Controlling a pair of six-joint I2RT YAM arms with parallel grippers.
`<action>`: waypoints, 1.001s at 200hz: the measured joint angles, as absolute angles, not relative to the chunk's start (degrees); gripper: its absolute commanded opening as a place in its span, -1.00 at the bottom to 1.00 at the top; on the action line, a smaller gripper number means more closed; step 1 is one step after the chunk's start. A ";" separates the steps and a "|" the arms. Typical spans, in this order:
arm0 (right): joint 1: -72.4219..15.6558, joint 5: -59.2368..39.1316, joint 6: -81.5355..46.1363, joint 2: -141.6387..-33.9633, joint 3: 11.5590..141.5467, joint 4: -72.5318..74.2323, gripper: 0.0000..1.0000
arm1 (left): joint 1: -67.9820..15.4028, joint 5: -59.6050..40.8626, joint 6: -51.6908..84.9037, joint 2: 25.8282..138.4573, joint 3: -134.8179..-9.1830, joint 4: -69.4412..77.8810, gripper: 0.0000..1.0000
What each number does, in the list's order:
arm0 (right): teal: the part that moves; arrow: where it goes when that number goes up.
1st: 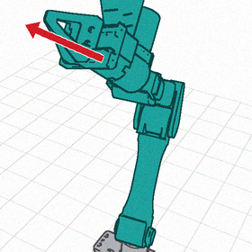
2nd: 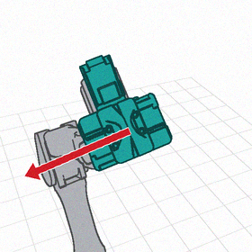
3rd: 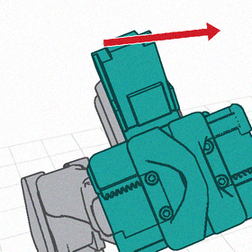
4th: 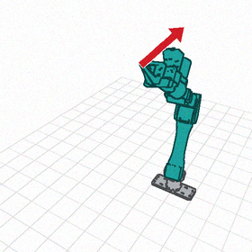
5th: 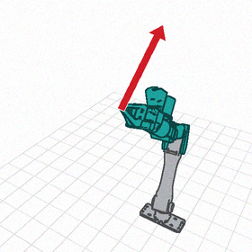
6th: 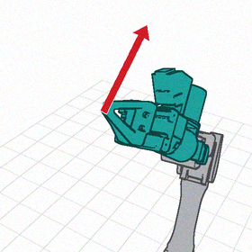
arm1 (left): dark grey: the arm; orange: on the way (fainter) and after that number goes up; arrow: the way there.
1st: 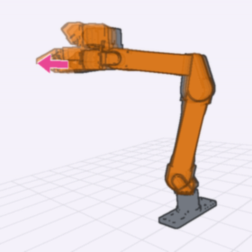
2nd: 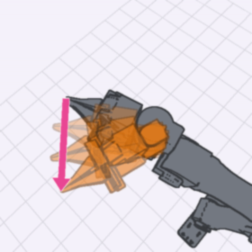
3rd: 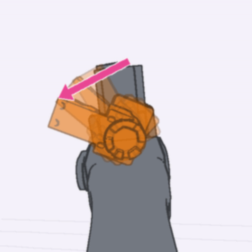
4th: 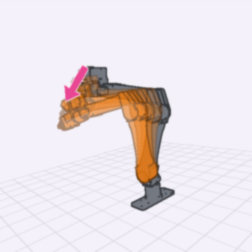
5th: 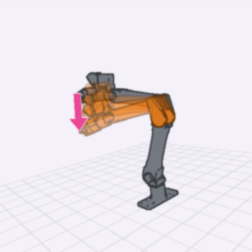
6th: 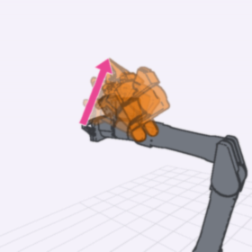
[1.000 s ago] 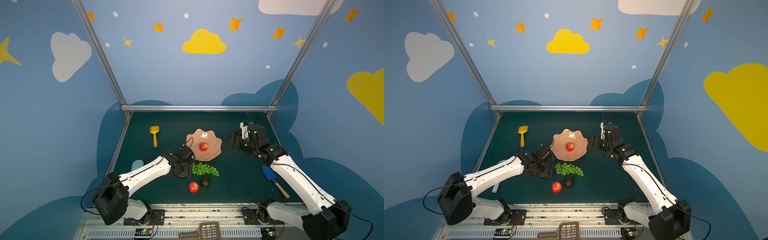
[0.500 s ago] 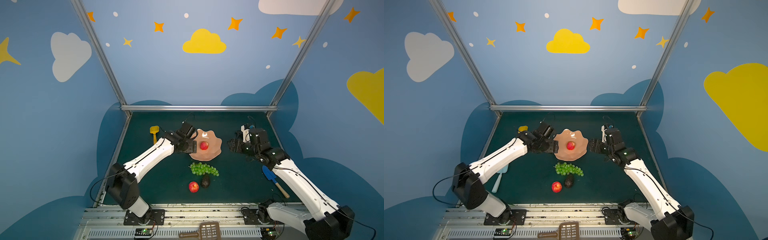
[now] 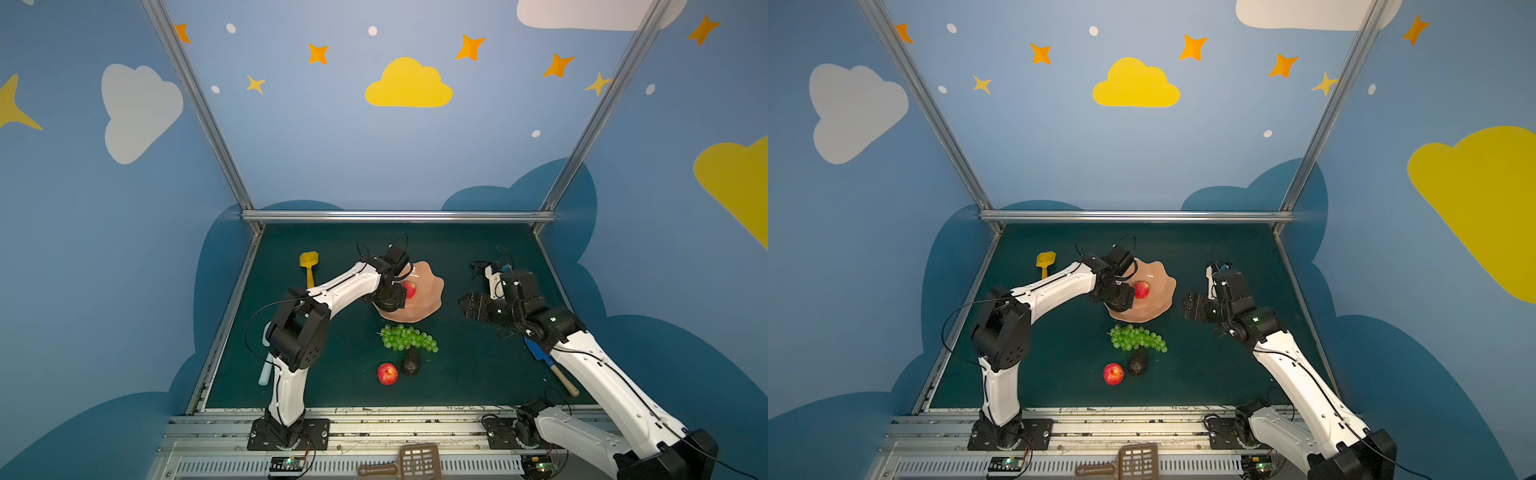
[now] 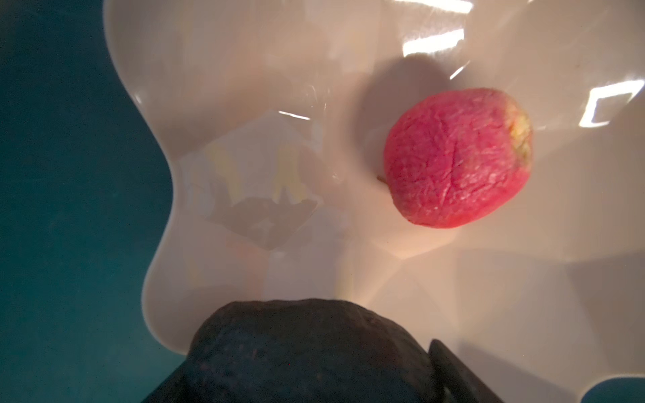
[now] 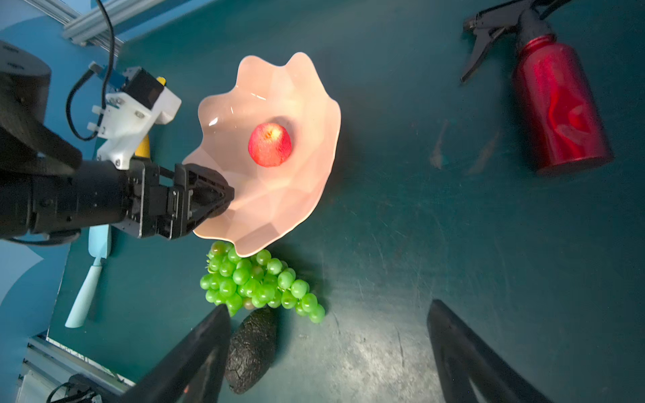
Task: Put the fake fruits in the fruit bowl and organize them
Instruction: 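Grasp an avocado with the left gripper while the right gripper withdraws, then place the avocado into the pink bowl with the left gripper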
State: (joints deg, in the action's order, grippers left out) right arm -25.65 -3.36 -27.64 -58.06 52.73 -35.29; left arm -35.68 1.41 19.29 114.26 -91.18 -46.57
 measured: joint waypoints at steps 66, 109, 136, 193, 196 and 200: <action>-33.12 -1.50 -31.14 -52.58 49.28 -39.03 0.72 | -35.79 0.67 20.56 120.77 -96.25 -46.65 0.82; -39.18 -0.08 -34.06 -50.41 46.57 -41.25 0.70 | -36.36 0.69 21.56 120.97 -97.82 -47.22 0.93; -42.98 0.19 -36.32 -49.36 45.08 -41.87 0.69 | -36.77 0.69 21.91 120.95 -99.50 -47.64 1.00; -55.00 1.93 -44.01 -51.57 41.65 -39.59 0.68 | -37.12 2.55 23.20 120.27 -101.73 -48.53 0.99; -55.75 2.07 -44.51 -52.14 41.67 -39.24 0.68 | -37.04 2.90 23.29 119.92 -101.54 -48.51 0.99; -56.84 2.44 -45.06 -52.95 41.67 -38.74 0.68 | -36.97 3.31 23.40 119.37 -101.19 -48.47 0.99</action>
